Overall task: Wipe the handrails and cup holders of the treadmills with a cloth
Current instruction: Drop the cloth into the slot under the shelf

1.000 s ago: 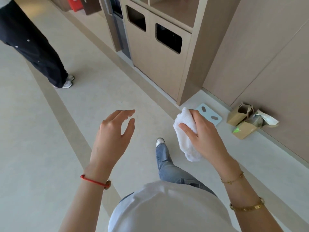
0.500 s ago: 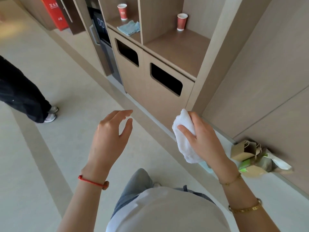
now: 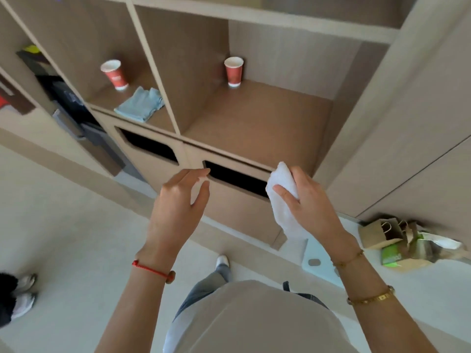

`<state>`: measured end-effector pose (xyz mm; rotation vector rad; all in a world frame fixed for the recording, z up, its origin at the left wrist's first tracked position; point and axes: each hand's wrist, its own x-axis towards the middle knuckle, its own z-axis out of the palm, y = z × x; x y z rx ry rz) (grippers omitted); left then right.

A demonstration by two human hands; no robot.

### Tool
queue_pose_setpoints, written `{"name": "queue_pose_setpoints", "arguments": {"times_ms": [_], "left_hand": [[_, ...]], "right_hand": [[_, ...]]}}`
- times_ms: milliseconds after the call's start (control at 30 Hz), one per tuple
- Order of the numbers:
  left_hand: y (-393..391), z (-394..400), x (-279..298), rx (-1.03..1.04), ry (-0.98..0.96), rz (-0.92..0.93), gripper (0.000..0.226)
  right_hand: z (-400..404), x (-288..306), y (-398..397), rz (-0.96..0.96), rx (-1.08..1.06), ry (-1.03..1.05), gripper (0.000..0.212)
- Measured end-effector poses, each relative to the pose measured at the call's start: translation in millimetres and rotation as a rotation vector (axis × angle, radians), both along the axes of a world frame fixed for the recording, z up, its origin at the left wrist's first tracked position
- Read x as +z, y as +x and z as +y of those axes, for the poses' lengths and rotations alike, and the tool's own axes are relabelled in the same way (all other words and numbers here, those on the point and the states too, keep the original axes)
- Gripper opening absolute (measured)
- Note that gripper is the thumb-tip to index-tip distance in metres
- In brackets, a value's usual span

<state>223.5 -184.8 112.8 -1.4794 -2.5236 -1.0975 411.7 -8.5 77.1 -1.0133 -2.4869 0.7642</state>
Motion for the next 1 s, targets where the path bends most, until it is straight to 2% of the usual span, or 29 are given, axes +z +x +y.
{"name": "queue_pose_setpoints", "arguments": {"times_ms": [167,333,533,733,833,1000], "left_hand": [[-83.0,65.1,1.2,-0.163,-0.007,0.008,0.026],[-130.4,120.7,-7.2,-0.295,-0.044,0.003,0.026],[-154.1,169.8,-19.5,-0.387,-0.072,-0.021,0.026],[-155.9,197.0,-25.9,-0.439,-0.079,-0.047,0.026],[-152.1,204.6,-27.6,-0.447,-0.091,-0.059,0.026],[-145.5,206.8,-26.8,-0.450,-0.096,-0.070,0.027]], "right_hand": [[58.8,3.2,-75.8,-0.042,-0.116,0.032,0.038],[120.1,-2.5,-122.3,-0.166,-0.228,0.043,0.044],[166.0,-34.5,-150.6,-0.329,-0.336,0.002,0.042],[181.9,-67.7,-153.8,-0.402,-0.373,-0.025,0.039],[182.9,-71.6,-143.9,-0.335,-0.386,0.020,0.047],[147.4,-42.6,-111.2,0.029,-0.449,-0.010,0.045]]}}
